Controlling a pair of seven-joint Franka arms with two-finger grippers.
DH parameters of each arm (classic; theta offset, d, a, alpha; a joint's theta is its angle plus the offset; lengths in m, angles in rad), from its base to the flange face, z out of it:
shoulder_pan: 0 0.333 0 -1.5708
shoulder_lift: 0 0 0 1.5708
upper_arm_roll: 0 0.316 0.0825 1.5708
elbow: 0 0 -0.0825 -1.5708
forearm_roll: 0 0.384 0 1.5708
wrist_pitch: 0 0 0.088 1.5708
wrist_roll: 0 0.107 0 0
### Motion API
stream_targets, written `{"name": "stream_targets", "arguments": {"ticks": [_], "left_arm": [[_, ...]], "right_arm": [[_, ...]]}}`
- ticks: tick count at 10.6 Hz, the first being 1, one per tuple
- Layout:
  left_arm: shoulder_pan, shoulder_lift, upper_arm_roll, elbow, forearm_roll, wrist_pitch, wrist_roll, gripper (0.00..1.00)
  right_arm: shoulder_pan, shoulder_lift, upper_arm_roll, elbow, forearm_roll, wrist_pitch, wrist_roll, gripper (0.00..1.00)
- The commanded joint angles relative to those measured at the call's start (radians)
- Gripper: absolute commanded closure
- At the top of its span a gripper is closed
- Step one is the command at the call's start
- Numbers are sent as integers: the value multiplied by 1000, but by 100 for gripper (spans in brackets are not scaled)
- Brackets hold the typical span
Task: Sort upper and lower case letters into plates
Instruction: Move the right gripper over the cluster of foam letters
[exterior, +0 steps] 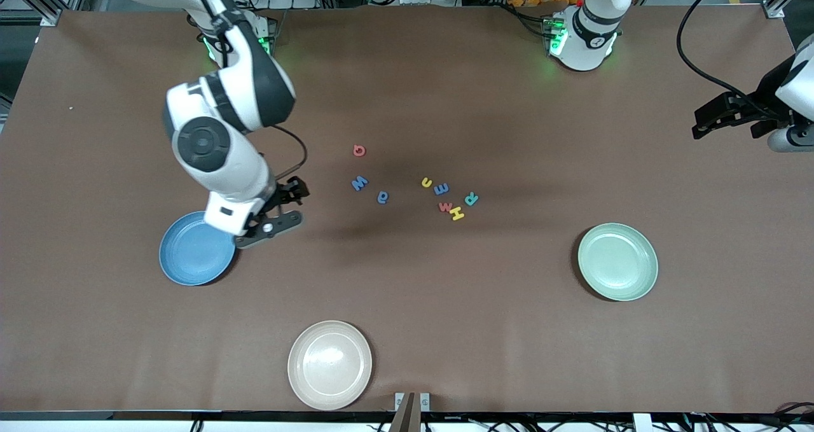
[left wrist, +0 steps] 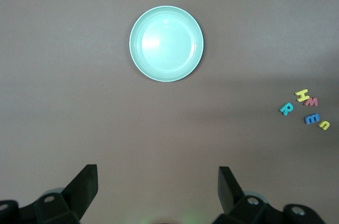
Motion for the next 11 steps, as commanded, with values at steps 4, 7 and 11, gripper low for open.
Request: {"name": "stream_targets", "arguments": {"ticks": [4, 7, 11], "left_arm": [[-2, -16, -13, -25, 26, -15, -15, 0], [-9, -15, -38, -39, 26, -13, -15, 0], [-9, -13, -64, -59, 26, 2, -17, 0]], "right_arm": [[99, 96, -4, 20, 1, 97, 46, 0], [131, 121, -4, 20, 1, 103, 46, 0], [220, 216, -4, 14, 1, 159, 243, 0]]}}
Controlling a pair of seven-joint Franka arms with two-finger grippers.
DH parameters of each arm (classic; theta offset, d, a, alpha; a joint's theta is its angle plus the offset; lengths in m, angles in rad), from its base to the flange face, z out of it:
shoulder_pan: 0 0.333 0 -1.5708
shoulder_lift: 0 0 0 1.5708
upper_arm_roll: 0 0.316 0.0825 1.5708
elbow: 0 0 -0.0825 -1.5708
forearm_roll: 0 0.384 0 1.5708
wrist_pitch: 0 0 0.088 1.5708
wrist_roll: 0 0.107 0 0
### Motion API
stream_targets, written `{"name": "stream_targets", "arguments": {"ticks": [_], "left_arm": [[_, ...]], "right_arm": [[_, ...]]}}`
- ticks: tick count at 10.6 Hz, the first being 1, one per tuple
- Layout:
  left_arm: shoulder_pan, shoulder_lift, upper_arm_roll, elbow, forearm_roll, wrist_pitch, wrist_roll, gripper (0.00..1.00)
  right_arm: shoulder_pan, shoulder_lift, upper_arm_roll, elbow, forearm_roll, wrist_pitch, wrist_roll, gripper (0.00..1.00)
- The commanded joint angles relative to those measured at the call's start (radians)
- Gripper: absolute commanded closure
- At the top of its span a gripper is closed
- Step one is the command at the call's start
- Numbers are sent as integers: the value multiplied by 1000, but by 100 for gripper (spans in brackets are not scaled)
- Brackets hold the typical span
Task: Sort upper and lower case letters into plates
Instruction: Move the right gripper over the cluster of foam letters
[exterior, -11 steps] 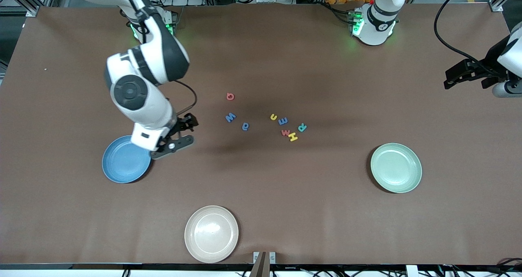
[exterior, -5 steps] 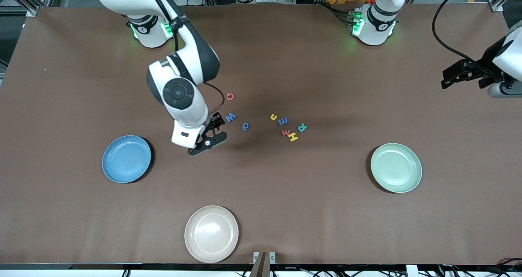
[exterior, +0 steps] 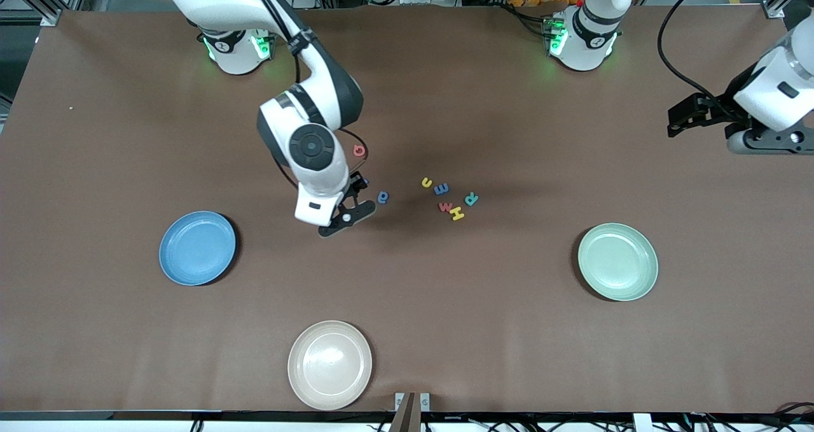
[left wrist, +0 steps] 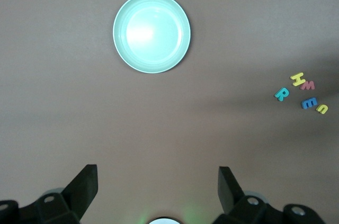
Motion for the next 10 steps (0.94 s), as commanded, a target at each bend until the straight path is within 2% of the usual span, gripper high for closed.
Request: {"name": "stream_targets", "arguments": {"ticks": [1, 3, 5, 8, 10], "left_arm": [[-1, -12, -7, -18, 26, 6, -17, 0], [-1, -13, -7, -23, 26, 5, -17, 0], [0, -13, -7, -23, 26, 5, -17, 0], [3, -13, -7, -23, 26, 6, -17, 0], [3, -13, -8, -23, 26, 5, -17, 0]], "right_arm": [[55, 78, -4, 16, 0, 65, 162, 0], [97, 106, -4, -10, 30, 138, 237, 0], [116, 106, -4, -41, 159, 198, 302, 0], [151, 126, -4, -32, 173, 235, 406, 0], [196, 174, -5, 3, 146, 287, 346, 0]]}}
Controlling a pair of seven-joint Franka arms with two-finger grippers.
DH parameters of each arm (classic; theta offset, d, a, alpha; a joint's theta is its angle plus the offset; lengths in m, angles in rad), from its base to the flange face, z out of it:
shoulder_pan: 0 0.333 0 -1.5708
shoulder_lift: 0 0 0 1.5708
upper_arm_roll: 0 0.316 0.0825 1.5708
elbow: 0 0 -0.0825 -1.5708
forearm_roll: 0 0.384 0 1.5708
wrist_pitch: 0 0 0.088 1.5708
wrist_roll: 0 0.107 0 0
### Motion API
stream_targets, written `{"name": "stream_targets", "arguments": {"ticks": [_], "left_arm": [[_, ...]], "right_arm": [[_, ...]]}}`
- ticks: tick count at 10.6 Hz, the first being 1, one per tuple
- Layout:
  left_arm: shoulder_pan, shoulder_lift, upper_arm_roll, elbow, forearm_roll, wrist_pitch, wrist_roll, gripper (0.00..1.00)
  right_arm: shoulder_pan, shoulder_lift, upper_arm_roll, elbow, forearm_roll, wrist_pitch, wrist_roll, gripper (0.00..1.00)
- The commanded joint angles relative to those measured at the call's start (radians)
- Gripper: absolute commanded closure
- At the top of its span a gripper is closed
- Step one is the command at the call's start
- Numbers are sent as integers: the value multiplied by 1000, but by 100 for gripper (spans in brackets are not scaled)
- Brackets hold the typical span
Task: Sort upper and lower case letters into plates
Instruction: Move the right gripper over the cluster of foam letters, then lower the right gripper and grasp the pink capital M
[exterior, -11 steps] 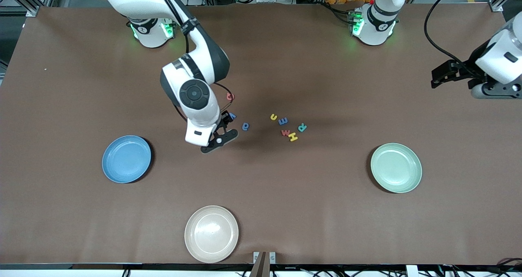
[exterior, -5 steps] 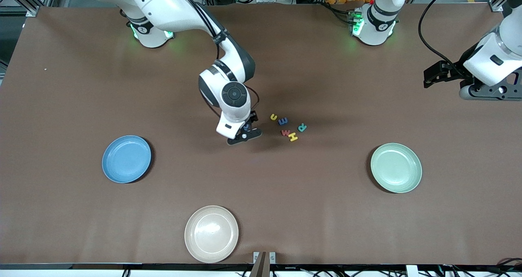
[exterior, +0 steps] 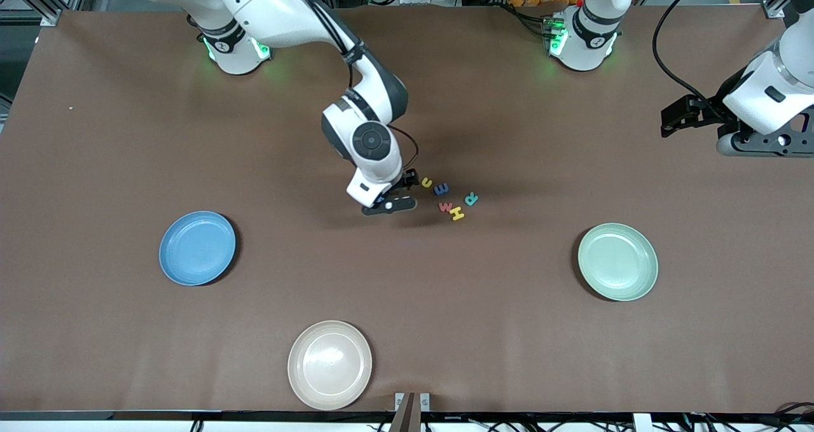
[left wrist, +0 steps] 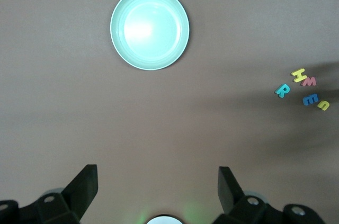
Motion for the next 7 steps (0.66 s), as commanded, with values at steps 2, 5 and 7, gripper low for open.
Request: {"name": "stream_targets", "arguments": {"ticks": [2, 5, 7], "left_arm": [[-3, -13, -6, -12, 26, 6, -18, 0], [-4, -6, -20, -15, 26, 15, -41, 0], [-4, -6, -29, -32, 26, 24, -53, 0]], "right_arm": [[82, 120, -6, 151, -4, 35, -17, 0], [93, 211, -6, 304, -3, 35, -23, 0], [109, 273, -8, 399, -10, 36, -119, 0]]}}
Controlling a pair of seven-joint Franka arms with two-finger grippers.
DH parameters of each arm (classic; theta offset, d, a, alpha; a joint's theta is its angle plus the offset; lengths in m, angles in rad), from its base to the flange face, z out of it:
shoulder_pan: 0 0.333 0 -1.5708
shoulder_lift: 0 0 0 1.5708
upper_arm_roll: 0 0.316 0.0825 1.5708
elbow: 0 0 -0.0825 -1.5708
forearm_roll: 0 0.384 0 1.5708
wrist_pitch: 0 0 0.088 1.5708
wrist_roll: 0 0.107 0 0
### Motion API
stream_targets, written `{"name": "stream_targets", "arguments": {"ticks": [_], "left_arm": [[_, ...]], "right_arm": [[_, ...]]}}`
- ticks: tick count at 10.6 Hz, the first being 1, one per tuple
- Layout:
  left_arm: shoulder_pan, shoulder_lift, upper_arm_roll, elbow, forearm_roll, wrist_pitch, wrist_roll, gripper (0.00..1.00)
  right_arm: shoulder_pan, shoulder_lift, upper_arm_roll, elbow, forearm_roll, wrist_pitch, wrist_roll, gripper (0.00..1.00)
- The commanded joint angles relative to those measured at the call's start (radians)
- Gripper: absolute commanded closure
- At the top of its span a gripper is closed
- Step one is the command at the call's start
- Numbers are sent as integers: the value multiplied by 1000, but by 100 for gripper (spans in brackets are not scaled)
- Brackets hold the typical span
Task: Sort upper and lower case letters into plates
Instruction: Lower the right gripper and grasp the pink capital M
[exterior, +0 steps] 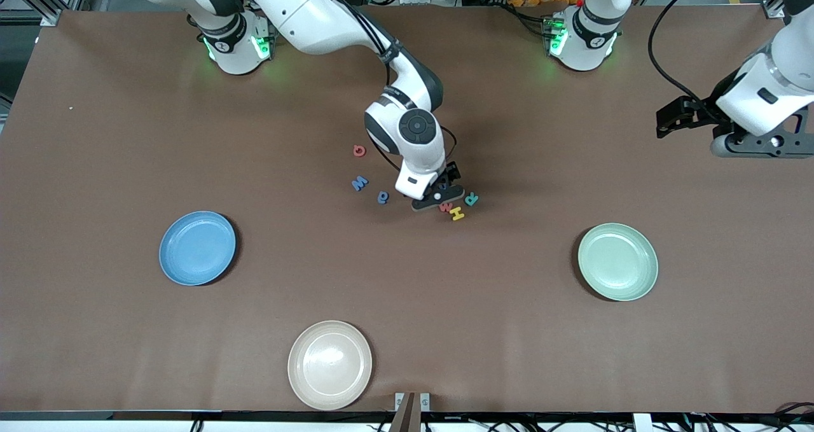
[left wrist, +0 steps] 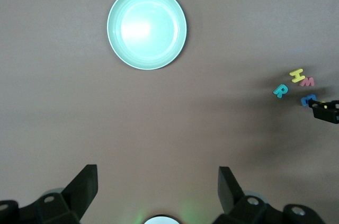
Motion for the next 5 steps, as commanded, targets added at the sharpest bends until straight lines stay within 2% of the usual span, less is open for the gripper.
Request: {"name": "stream_targets", "arguments": {"ticks": [1, 3, 5], "left_arm": [[-2, -8, -13, -28, 26, 19, -38, 0], [-1, -8, -20, -34, 26, 23, -40, 0], [-1, -9, -20, -36, 26, 23, -42, 0]], "right_arm": [[17, 90, -5, 132, -9, -12, -135, 0], [27, 94, -8, 132, -15, -12, -277, 0], [30, 99, -7, 130, -96, -14, -306, 0]]}}
